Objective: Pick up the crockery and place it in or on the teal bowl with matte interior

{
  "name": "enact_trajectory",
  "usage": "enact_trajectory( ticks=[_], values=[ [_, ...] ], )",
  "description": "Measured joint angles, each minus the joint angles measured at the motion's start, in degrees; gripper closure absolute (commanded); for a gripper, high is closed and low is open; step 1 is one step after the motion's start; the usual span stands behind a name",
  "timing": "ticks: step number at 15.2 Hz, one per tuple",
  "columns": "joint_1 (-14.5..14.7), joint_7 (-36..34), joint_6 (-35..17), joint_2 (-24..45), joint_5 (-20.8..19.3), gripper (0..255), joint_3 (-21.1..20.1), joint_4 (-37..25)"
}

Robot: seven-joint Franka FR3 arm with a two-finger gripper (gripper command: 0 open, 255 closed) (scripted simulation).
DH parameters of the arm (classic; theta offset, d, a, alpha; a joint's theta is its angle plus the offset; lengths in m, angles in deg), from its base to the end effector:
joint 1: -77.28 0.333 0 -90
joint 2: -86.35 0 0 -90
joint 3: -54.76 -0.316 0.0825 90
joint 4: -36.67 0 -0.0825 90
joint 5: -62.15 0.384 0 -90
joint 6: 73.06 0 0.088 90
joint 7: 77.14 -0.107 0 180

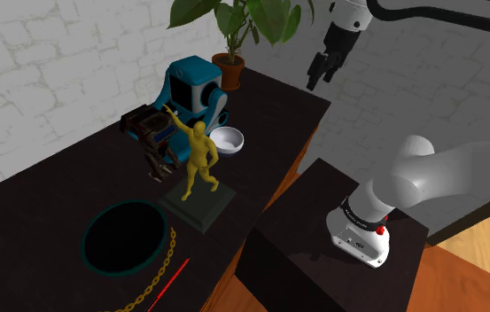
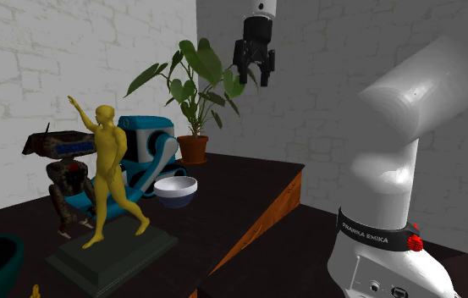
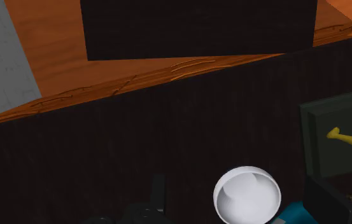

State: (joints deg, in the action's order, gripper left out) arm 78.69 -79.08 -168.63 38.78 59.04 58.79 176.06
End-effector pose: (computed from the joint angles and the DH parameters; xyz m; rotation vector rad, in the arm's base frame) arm 0.3035 -0.0249 0.5755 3.1368 -0.0861 0.1009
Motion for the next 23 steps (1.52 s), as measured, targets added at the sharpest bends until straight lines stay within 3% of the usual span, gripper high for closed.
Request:
enact_trajectory(
  ticks=[3,10,23],
  values=[
    [0.1,0.0,-2.6,1.5,0.1,0,0.1,1.0],
    [1.1,-0.3,-17.2,11.5,1.0,0,0.6,5.3],
    [3.8,0.8,-41.7,39.2,5.2,0,1.1,1.2]
  ],
)
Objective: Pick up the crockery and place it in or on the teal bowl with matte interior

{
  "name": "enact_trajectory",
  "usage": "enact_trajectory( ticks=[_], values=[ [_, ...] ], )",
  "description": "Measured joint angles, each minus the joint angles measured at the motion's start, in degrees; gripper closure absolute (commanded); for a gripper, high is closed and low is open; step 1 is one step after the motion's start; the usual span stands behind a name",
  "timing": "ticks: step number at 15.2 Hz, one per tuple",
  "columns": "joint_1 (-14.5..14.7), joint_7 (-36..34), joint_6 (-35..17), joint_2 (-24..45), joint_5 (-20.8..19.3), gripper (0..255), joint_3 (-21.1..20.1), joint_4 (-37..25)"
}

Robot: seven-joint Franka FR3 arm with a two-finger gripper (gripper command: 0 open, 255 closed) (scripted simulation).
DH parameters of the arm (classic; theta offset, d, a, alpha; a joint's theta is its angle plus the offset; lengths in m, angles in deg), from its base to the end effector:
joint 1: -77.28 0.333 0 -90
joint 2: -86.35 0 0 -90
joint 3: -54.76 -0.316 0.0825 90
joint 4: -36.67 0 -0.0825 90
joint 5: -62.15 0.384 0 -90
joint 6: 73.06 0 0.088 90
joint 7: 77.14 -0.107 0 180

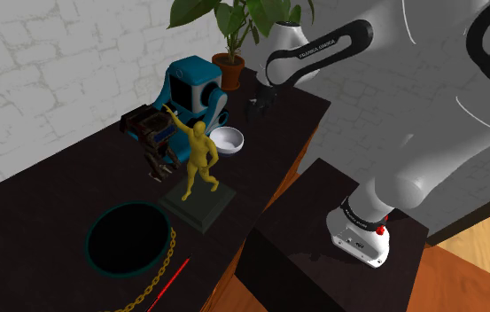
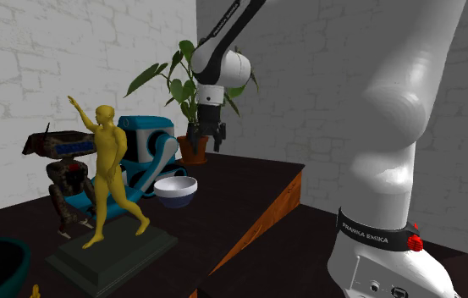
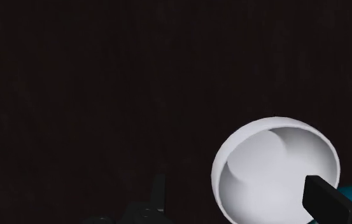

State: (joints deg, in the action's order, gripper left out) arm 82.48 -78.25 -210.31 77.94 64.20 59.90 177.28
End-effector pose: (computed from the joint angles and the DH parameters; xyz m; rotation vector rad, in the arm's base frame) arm 0.4724 0.0009 0.3617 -3.0985 0.0669 -0.1349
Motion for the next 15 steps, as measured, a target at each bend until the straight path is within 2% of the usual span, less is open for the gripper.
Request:
enact_trajectory(
  ticks=[7,15],
  values=[
    [0.8,2.1,-8.1,15.9,3.8,0,-0.5,-8.1],
    [0.6,3.2,-13.2,21.4,5.3,0,-1.1,-8.5]
  ],
)
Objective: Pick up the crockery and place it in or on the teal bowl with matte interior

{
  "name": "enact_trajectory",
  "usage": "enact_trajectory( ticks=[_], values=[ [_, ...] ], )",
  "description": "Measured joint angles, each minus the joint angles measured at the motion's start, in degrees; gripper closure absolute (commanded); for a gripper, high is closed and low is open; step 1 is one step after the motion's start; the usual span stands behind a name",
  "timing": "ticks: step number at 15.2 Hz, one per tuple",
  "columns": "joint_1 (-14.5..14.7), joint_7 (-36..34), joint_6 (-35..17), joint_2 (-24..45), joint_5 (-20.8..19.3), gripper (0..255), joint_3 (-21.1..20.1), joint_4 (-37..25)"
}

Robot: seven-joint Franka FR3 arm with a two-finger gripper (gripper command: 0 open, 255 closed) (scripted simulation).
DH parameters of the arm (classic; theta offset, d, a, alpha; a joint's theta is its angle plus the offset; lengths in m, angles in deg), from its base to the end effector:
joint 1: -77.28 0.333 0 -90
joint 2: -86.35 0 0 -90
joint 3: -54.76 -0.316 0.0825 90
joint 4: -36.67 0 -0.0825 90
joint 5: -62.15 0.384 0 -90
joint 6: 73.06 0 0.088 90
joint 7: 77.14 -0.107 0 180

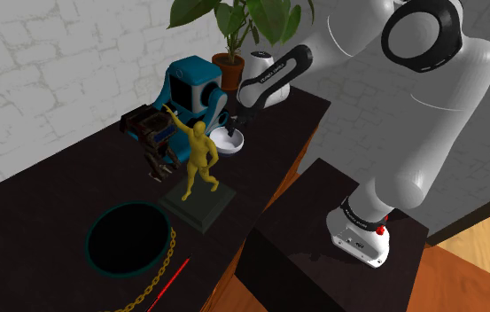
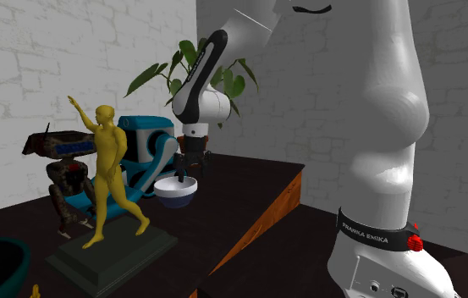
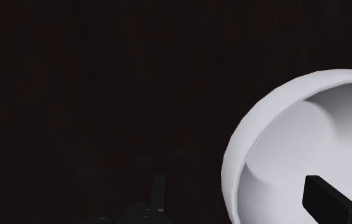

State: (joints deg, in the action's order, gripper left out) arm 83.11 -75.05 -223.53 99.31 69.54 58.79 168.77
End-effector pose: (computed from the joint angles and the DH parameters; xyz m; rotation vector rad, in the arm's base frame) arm 0.5362 0.0135 0.2569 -3.0846 0.0598 -0.1478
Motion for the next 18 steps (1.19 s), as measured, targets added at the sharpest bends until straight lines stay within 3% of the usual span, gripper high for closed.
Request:
enact_trajectory(
  ticks=[6,7,18],
  values=[
    [0.0,0.1,-0.3,0.3,0.1,0,0.0,0.0],
    [0.0,0.1,-0.3,0.3,0.1,255,0.0,0.0],
    [0.0,0.0,0.1,-0.1,0.0,255,0.0,0.0]
  ],
)
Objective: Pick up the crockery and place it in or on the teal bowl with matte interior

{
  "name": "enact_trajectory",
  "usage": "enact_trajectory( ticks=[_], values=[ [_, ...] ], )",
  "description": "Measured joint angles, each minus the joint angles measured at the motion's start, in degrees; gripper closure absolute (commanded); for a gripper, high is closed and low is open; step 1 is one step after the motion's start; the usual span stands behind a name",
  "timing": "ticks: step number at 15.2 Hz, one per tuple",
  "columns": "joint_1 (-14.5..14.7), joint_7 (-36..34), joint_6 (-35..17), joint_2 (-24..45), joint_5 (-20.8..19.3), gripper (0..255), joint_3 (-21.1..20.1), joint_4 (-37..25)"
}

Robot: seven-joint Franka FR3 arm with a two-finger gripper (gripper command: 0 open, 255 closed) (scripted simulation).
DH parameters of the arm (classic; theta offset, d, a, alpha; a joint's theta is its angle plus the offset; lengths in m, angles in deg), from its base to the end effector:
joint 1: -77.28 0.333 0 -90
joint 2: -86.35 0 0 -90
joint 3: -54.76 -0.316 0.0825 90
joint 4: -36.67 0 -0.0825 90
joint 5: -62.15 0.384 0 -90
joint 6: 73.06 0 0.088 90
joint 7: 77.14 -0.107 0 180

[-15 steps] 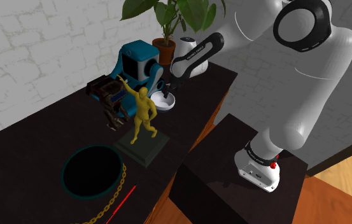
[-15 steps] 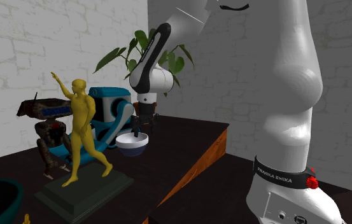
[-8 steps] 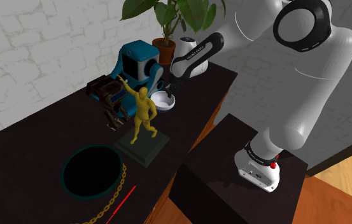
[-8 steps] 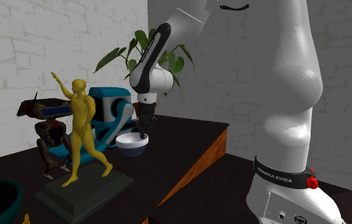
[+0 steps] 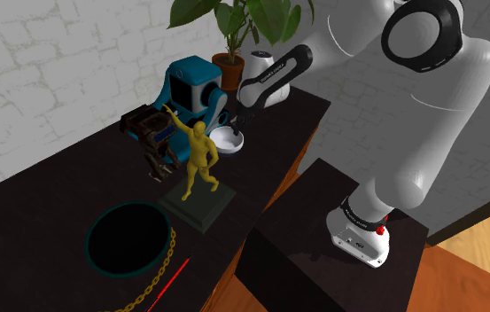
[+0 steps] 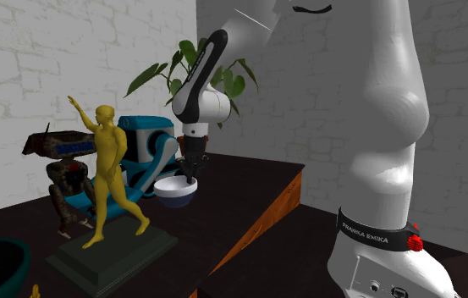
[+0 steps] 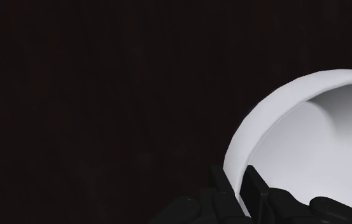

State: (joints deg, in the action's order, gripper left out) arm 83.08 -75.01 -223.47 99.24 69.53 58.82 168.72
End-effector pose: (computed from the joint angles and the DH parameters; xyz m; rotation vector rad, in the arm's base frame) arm 0.5366 0.0130 0.2578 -3.0845 0.0600 -0.1495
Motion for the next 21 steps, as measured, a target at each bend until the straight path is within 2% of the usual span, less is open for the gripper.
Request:
enact_trajectory(
  ticks=[21],
  values=[
    [0.4,-2.9,15.1,-11.4,-3.3,255,0.8,-3.6]
  ],
)
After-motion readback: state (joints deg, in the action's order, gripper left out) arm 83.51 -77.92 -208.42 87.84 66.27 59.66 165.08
